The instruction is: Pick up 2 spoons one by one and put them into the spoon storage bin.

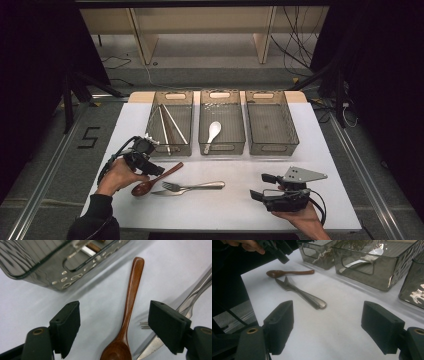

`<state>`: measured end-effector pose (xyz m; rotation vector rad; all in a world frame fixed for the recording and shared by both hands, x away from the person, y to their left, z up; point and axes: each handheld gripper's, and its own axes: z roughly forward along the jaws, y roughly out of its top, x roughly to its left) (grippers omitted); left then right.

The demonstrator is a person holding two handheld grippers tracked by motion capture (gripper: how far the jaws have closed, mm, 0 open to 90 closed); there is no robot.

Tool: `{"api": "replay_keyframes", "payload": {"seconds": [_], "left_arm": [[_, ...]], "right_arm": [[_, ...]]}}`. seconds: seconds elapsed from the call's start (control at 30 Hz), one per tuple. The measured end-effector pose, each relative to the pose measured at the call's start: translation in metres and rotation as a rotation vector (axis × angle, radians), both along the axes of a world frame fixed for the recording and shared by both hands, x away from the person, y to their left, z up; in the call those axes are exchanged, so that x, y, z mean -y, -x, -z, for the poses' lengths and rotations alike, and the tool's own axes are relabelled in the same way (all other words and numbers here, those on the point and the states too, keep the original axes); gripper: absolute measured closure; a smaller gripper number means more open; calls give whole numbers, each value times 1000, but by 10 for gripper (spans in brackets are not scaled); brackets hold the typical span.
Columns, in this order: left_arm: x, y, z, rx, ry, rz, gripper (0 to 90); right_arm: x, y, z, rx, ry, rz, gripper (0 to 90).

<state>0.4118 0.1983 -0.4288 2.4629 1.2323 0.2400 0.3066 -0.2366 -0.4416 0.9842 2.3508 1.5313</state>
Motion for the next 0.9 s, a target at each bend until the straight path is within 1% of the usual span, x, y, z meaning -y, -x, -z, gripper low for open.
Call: {"api": "replay_keyframes", "payload": {"seconds": [0.13, 0.23, 0.33, 0.47, 0.57, 0.67, 0.77, 0.83, 0.87, 0.9], "left_arm": [[4, 0, 5, -26, -35, 21, 273], [7, 1, 8, -54, -59, 47, 303], [9, 1, 11, -61, -82, 62, 362], [9, 1, 13, -73, -88, 73, 422], [9, 1, 15, -78, -83, 73, 460], [11, 1, 18, -89, -92, 87, 494], [12, 1, 21, -103, -100, 91, 539], [12, 1, 22, -105, -104, 97, 560], [12, 1, 23, -112, -110, 106, 576], [12, 1, 24, -109, -119, 108, 599]], "right_arm": [[0, 0, 0, -1, 0, -1, 269], [0, 0, 0, -1, 0, -2, 269], [0, 0, 0, -2, -1, -3, 269], [0, 0, 0, -3, -1, -4, 269], [0, 0, 0, -4, -1, -5, 269], [-1, 0, 0, -4, -1, -6, 269], [-1, 0, 1, -5, 1, -7, 269], [-1, 0, 1, -4, 1, -8, 269], [-1, 0, 1, -4, 1, -8, 269], [-1, 0, 1, -5, 1, -8, 269]]}}
